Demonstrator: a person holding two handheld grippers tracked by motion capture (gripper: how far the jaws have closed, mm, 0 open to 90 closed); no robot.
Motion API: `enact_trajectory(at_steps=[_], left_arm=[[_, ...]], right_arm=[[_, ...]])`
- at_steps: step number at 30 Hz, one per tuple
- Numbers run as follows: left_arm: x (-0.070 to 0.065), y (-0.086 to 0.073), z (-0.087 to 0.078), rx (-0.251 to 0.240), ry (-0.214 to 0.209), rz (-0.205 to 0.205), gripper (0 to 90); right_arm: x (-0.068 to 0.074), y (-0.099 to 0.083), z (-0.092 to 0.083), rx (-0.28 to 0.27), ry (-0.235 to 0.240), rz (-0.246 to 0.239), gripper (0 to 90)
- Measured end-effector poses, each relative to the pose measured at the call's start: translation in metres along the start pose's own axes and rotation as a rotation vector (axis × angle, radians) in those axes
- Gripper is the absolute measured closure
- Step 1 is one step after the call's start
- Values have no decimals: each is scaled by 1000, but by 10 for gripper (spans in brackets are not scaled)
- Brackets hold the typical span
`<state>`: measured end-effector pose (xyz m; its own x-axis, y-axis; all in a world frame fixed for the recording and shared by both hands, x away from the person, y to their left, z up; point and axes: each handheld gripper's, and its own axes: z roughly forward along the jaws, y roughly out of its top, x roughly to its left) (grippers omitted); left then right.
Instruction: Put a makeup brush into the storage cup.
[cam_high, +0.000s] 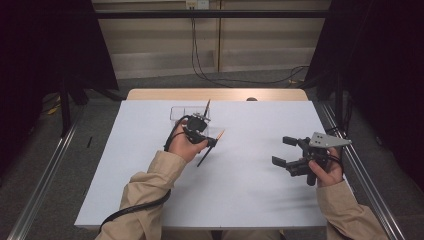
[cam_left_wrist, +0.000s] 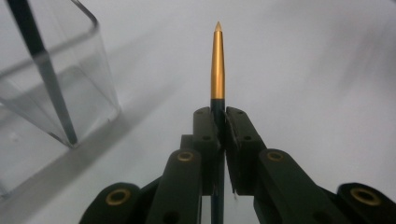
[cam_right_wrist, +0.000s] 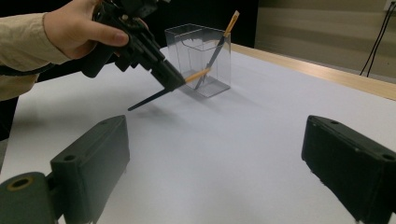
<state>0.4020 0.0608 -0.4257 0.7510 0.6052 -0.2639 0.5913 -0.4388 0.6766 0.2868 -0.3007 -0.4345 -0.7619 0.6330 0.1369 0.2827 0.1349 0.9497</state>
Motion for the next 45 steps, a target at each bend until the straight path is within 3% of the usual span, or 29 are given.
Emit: enact_trajectory(at_steps=[5,10,19,26,39,45], left_arm=[[3,1,-14,-169,7,3,836],[7,1,-22,-315,-20,4,836],[12,2,-32,-480,-38,-17,836],[19,3,-41,-618,-19,-37,836],[26,10,-45,-754,-2,-60,835],[33,14,-43,-788,41,-61,835]], right_arm=[[0,0,1,1,3,-1,66],[0,0,1,-4,3,-1,66],[0,0,1,-6,4,-2,66],[0,0,1,-8,8,-1,66],[1,0,1,-8,12,-6,66],[1,0,1,-8,11,-9,66]])
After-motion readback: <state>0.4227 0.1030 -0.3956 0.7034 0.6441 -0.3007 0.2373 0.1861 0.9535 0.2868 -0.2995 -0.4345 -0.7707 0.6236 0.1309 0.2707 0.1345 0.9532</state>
